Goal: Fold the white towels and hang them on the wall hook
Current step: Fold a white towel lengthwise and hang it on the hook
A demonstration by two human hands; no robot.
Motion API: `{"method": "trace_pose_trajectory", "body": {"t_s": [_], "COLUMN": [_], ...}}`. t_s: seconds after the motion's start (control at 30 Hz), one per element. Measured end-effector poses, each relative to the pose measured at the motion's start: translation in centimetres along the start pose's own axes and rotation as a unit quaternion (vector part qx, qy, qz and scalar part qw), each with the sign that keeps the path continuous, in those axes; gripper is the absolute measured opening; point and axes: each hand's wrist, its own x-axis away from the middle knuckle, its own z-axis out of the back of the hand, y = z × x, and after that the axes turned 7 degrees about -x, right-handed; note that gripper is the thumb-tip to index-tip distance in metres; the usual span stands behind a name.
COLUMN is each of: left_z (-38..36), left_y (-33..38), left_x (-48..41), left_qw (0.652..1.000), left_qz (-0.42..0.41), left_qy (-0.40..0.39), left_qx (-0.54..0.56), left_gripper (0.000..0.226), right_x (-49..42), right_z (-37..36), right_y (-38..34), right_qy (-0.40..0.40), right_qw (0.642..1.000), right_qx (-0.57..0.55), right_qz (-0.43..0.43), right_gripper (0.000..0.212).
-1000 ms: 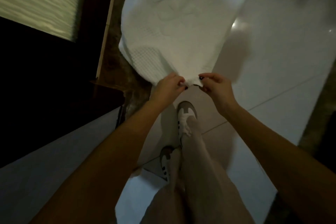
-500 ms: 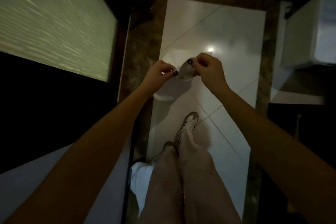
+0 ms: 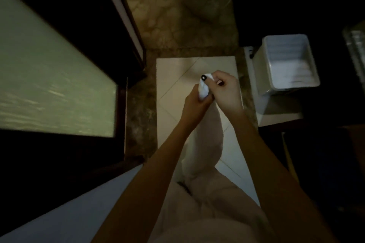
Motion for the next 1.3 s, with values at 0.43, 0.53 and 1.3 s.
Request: {"method": "trace_pose_trajectory", "body": {"t_s": [0.43,0.53,1.3], "left_z": [-5.3,-4.6,-11.4], "left_y": [7.5,7.2,11.2], "left_x": [-2.7,-4.9,-8.9], "left_qw": [0.966,0.96,0.774], "left_qz": [-0.22,-0.224,-0.339], "left_qy": [0.019,-0.001,-0.447], "left_qx": [-0.132,-0.17,-0.294], "left_gripper": [0.031,0.031,0.024], "right_x": [-0.5,-0.1,14.3], "right_z": [9.8,10.8,19.9], "right_y": [-2.2,-2.7,-4.6], "right_qy": [0.126,0.171,0.618], "right_qw": [0.991,0.983,0.784], "right_qx": [-0.02,-0.048,-0.044], "right_qz": [-0.048,-0.043,-0.036], "right_gripper": [0.031,0.034,0.033]}}
